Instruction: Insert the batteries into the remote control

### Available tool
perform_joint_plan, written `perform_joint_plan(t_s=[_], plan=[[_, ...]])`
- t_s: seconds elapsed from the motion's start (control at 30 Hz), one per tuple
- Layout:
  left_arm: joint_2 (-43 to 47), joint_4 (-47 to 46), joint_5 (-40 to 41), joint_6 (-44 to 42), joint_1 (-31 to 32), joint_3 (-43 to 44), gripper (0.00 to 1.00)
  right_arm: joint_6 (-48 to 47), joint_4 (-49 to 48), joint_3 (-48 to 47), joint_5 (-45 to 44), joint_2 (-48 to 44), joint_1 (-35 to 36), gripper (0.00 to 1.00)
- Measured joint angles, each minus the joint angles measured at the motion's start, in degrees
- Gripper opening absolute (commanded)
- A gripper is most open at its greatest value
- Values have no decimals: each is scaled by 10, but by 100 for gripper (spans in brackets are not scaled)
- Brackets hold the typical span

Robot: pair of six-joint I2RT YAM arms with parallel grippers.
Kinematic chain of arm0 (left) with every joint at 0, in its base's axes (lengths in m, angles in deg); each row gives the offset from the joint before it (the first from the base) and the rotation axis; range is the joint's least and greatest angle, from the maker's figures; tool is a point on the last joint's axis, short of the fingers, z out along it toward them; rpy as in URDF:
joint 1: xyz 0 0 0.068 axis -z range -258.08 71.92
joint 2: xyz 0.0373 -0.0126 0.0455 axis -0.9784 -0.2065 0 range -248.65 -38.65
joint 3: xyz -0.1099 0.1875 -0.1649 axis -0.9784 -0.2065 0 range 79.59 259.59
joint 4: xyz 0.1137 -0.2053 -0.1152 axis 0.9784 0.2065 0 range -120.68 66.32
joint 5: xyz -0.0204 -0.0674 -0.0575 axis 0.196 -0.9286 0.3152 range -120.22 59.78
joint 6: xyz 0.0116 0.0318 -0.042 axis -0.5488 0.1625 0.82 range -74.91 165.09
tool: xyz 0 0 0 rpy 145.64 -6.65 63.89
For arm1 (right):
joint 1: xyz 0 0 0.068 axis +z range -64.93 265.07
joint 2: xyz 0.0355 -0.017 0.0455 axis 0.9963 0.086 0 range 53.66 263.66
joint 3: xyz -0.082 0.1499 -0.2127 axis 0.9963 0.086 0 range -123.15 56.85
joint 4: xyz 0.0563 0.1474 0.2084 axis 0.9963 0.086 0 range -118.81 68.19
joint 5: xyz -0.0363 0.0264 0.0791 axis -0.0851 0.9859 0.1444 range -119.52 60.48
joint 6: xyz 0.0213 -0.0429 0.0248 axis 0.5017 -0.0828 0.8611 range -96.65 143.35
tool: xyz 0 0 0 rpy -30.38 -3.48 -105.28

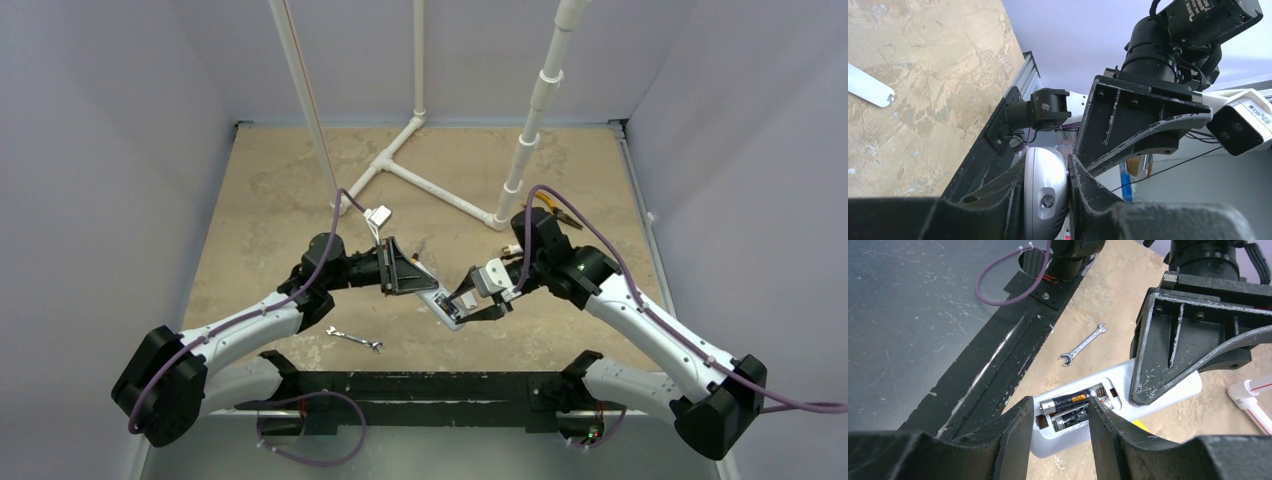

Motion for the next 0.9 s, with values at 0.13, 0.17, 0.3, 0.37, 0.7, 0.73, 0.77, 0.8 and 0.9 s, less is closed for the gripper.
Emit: perform_joint_plan(t_s=[0.13,0.17,0.3,0.37,0.7,0.73,0.77,0.8,0.9], plan=[[-1,-2,0,3,0,0,0,0,-1,0,0,-14,0,43],[-1,-2,0,3,0,0,0,0,-2,0,0,-17,0,42],[-4,-2,-1,3,0,0,0,-2,-4,0,9,-19,0,42],[-6,-2,-1,3,0,0,0,-6,-2,0,23,-17,0,42],[-9,-11,-1,4,0,0,0,-88,98,-37,49,47,0,40],[-10,-12,-1,4,0,0,0,-98,108,-42,50,54,0,40],[-10,-12,-1,4,0,0,0,-106,115,-44,51,59,0,40],[-11,-12,-1,4,0,0,0,-111,120,-46,52,62,0,40],[-12,-12,-1,4,0,0,0,-122,130,-46,52,63,0,39]])
